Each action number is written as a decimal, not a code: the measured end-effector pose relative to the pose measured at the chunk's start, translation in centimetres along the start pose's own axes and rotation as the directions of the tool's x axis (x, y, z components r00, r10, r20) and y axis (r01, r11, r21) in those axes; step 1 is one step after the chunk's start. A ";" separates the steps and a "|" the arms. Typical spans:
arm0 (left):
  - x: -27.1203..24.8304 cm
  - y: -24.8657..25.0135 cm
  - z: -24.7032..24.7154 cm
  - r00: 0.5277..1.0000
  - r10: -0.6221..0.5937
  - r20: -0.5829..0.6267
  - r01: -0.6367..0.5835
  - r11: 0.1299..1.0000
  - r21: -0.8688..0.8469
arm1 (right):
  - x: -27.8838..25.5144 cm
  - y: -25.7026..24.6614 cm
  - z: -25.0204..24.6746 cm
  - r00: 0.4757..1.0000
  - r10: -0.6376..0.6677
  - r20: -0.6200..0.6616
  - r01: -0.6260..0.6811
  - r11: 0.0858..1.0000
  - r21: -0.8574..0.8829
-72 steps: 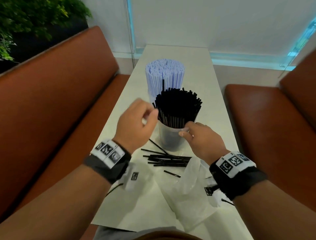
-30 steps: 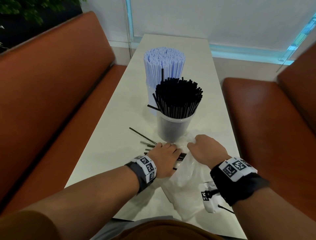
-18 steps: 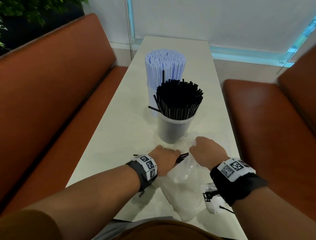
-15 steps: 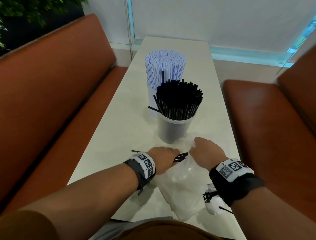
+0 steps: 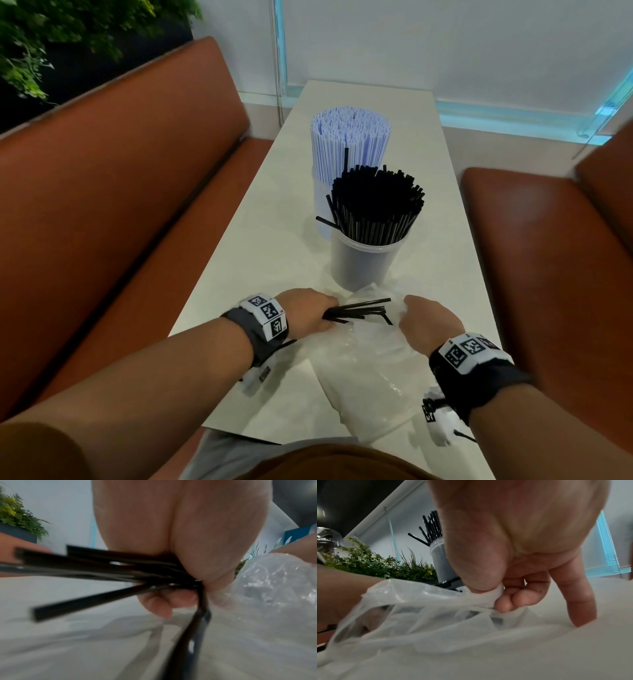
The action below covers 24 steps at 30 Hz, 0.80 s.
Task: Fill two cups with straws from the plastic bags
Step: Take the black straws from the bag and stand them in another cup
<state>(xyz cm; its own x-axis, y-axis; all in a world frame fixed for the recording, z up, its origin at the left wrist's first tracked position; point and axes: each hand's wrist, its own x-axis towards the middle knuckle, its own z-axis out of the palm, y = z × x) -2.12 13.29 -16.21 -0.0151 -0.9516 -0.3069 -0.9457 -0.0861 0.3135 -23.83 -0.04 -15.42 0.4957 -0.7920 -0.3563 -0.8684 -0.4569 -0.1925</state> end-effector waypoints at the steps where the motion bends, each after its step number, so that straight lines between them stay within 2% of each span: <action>1: -0.2 -0.2 -0.1 1.000 0.003 -0.026 -0.002 1.000 0.005 | 0.1 0.1 0.1 1.000 0.006 -0.005 -0.006 1.000 -0.009; 6: -0.7 -1.3 -1.4 0.996 0.018 -0.093 -0.023 0.999 -0.049 | 0.3 0.3 0.3 0.999 0.031 -0.018 -0.032 0.999 -0.029; 9: -1.3 -2.1 -2.6 0.988 -0.017 -0.153 -0.002 0.992 -0.123 | 0.1 0.5 0.3 0.999 0.032 -0.010 -0.033 0.998 -0.048; 13: -2.1 -1.2 -4.1 0.962 0.065 -0.266 -0.047 0.996 0.072 | -0.7 0.5 -0.4 0.998 0.058 0.002 -0.058 0.998 -0.021; 15: -2.1 0.6 -5.3 0.921 0.122 -0.369 -0.085 0.990 0.116 | -1.3 -0.5 -1.3 0.997 0.081 -0.015 -0.081 0.997 -0.002; 16: -1.9 1.6 -6.1 0.896 0.139 -0.422 -0.099 0.988 0.116 | -1.6 -1.2 -1.9 0.994 0.078 -0.081 -0.079 0.997 -0.007; 17: -1.8 2.5 -6.9 0.870 0.150 -0.469 -0.110 0.988 0.110 | -2.0 -1.8 -2.5 0.980 0.046 -0.194 -0.045 0.999 0.010; 18: -1.6 3.5 -7.6 0.845 0.153 -0.513 -0.122 0.988 0.094 | -2.5 -2.4 -3.2 0.944 -0.025 -0.329 0.050 0.997 0.066; 19: -1.4 4.3 -8.2 0.819 0.149 -0.554 -0.135 0.989 0.065 | -3.1 -2.8 -3.7 0.888 -0.133 -0.439 0.218 0.965 0.148; 20: -1.2 5.1 -8.7 0.793 0.138 -0.593 -0.149 0.988 0.032 | -3.7 -3.2 -4.2 0.837 -0.248 -0.487 0.400 0.886 0.235; 21: -1.0 5.9 -9.1 0.771 0.126 -0.624 -0.159 0.987 0.003 | -4.3 -3.6 -4.6 0.810 -0.350 -0.470 0.526 0.789 0.319; 22: -0.7 6.6 -9.3 0.759 0.117 -0.640 -0.167 0.986 -0.019 | -4.8 -4.2 -4.8 0.807 -0.427 -0.409 0.577 0.718 0.389; 24: -0.3 7.8 -9.3 0.757 0.107 -0.644 -0.176 0.983 -0.044 | -5.5 -5.4 -5.1 0.848 -0.455 -0.272 0.525 0.646 0.554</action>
<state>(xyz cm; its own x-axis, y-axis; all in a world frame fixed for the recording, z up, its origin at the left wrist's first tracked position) -6.51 10.16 -5.32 0.0970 -0.9199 0.3800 -0.9130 0.0698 0.4020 -21.84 4.75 -7.80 0.8186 -0.5734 0.0345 -0.3064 -0.4866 -0.8181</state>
